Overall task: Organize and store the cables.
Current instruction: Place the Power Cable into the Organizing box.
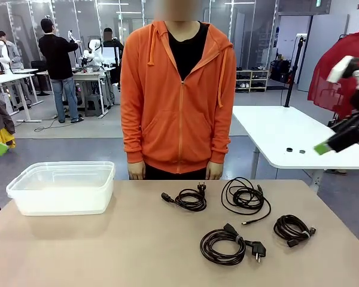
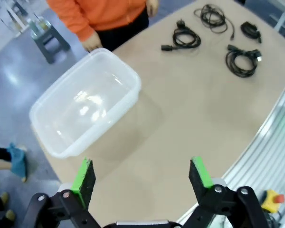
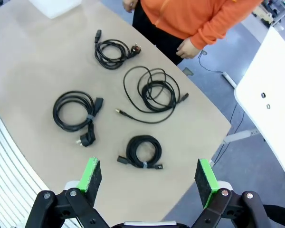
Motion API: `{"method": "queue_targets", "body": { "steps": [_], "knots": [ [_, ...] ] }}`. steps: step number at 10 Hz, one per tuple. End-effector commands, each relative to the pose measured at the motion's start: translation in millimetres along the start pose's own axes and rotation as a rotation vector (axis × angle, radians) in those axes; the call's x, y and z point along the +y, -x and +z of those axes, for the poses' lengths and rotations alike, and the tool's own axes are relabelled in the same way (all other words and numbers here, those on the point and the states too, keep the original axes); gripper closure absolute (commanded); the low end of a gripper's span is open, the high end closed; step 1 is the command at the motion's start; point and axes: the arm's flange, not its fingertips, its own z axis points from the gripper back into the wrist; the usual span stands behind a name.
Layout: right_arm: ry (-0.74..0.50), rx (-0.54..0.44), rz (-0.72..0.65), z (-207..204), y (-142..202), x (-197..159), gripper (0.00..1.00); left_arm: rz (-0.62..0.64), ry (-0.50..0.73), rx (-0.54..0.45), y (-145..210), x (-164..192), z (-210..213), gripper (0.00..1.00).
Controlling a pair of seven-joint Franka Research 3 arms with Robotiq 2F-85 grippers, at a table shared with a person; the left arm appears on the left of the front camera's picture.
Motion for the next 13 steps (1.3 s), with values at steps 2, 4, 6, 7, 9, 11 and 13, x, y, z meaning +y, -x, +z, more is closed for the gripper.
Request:
{"method": "queue_targets", "body": {
  "steps": [2,4,6,7,9,11,13],
  "knots": [
    [0.015,-0.002,-0.045,44,35,-17,0.00,-0.045,-0.027,-0.067,36,9,23,0.00],
    [0.031,-0.020,-0.060,66,48,-10,0.00,0.004,-0.061,-0.062,41,19,46,0.00],
    [0.039,-0.041,-0.097,60,53,-12,0.00,0.067,-0.076,-0.064,39,20,46,0.00],
    [0.040,-0.044,-0.131,48,52,-16,0.00,0.004,-0.058,-0.095,40,21,45,0.00],
    [0.031,-0.038,-0.079,70,48,-13,0.00,0.004,-0.058,-0.095,40,21,45,0.00],
    [0.031,-0.038,-0.079,70,48,-13,0.00,0.004,-0.058,-0.095,40,21,45,0.00],
    [0.031,-0.038,-0.079,70,48,-13,0.00,0.004,-0.058,-0.095,40,21,45,0.00]
  ]
}}
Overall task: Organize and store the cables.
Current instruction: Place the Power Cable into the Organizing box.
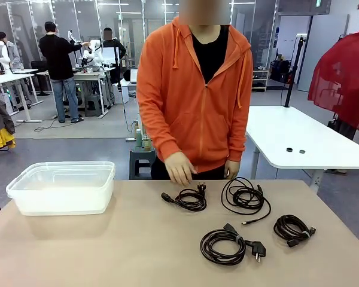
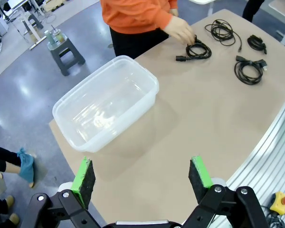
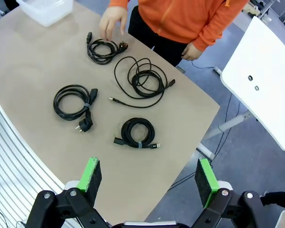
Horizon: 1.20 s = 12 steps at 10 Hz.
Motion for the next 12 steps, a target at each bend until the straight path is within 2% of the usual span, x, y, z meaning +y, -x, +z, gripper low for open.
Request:
{"method": "queue_targets", "body": {
  "steps": [1,12],
  "knots": [
    [-0.005,0.005,0.006,1.6,-0.2,0.3,0.00,-0.013,-0.001,0.000,0.4,0.4,0.3,0.00],
    [-0.005,0.005,0.006,1.6,-0.2,0.3,0.00,-0.013,-0.001,0.000,0.4,0.4,0.3,0.00]
  ]
}}
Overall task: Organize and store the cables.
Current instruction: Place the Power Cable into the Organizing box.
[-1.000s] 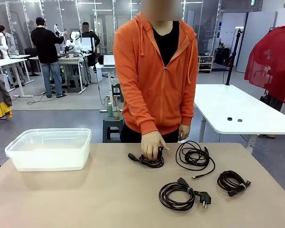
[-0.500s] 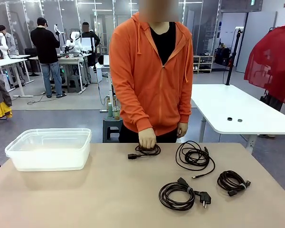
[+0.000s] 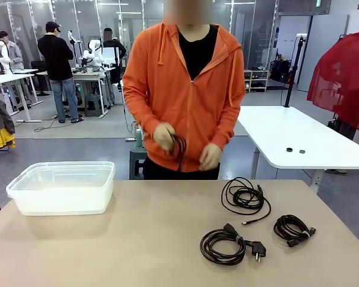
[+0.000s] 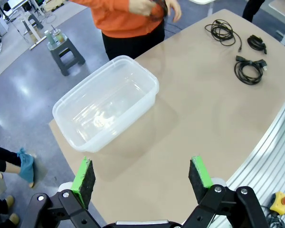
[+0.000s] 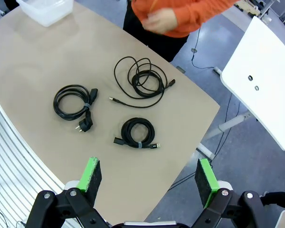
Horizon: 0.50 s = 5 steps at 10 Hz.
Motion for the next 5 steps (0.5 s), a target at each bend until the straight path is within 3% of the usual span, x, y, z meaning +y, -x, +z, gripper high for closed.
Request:
{"method": "queue_targets", "body": {
  "steps": [1,5],
  "knots": [
    [-0.005,0.005,0.006,1.6,-0.2,0.3,0.00,-0.013,-0.001,0.000,0.4,0.4,0.3,0.00],
    [-0.005,0.005,0.006,1.6,-0.2,0.3,0.00,-0.013,-0.001,0.000,0.4,0.4,0.3,0.00]
  ]
}}
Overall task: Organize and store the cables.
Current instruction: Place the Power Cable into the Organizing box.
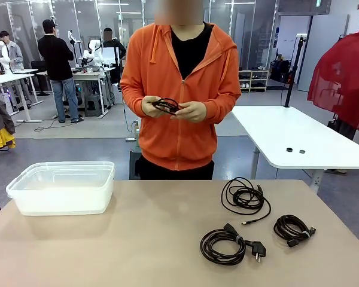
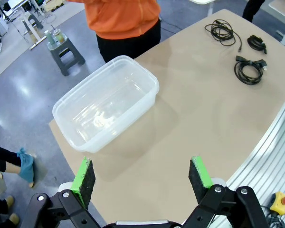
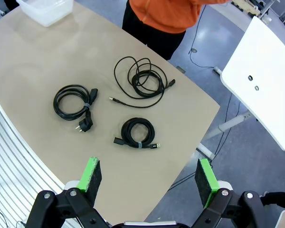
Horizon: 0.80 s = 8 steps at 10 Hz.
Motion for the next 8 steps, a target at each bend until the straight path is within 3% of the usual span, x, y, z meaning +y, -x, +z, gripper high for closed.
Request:
{"method": "queue_targets", "body": {
  "steps": [1,8],
  "knots": [
    [-0.005,0.005,0.006,1.6,-0.2,0.3,0.00,-0.013,-0.001,0.000,0.4,0.4,0.3,0.00],
    [-0.005,0.005,0.006,1.6,-0.2,0.3,0.00,-0.013,-0.001,0.000,0.4,0.4,0.3,0.00]
  ]
}}
